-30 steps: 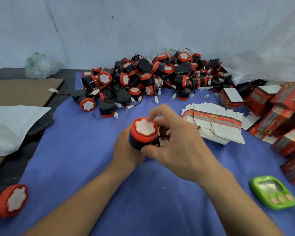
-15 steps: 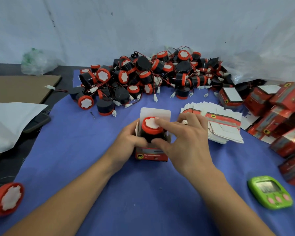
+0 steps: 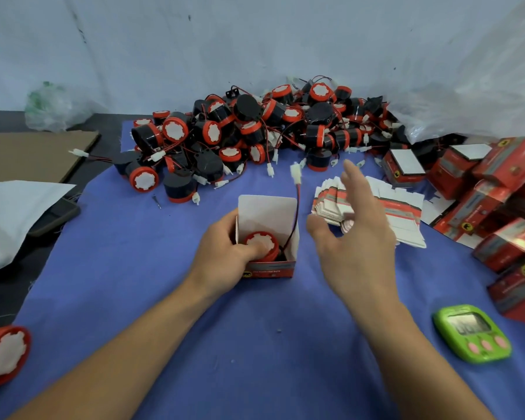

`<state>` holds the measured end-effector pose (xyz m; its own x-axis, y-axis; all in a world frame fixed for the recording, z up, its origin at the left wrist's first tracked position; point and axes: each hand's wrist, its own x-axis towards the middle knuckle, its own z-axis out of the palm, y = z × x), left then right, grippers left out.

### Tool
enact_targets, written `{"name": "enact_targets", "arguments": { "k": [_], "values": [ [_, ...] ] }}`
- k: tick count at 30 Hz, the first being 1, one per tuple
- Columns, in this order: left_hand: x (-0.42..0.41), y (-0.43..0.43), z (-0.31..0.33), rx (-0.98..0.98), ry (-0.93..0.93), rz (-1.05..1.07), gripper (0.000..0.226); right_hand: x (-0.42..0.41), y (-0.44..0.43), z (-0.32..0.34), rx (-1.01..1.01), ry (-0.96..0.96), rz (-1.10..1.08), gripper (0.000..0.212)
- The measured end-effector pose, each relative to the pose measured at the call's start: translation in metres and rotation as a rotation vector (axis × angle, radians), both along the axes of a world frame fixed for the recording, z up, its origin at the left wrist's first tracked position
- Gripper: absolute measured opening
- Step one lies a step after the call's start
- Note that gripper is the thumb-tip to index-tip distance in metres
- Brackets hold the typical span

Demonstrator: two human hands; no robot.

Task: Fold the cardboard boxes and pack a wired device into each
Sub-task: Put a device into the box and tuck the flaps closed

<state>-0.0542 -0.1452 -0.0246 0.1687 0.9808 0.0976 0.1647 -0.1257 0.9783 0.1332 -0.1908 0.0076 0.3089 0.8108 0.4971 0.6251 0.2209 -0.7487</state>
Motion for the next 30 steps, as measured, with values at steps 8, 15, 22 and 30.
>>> {"name": "enact_targets", "arguments": {
  "k": [8,15,22,30],
  "values": [
    [0.001,0.003,-0.002,0.048,0.108,0.028,0.036,0.000,0.012,-0.005,-0.221,0.439,0.374,0.050],
    [0.002,0.006,-0.003,0.011,0.093,0.020,0.035,0.000,0.010,0.002,-0.100,0.559,0.394,0.042],
    [0.002,0.004,0.000,-0.005,0.114,0.030,0.035,0.000,0.001,0.005,0.045,0.098,0.318,0.025],
    [0.003,0.001,0.003,0.003,0.178,0.023,0.052,-0.015,-0.002,0.002,-0.180,0.111,0.234,0.019]
  ]
}}
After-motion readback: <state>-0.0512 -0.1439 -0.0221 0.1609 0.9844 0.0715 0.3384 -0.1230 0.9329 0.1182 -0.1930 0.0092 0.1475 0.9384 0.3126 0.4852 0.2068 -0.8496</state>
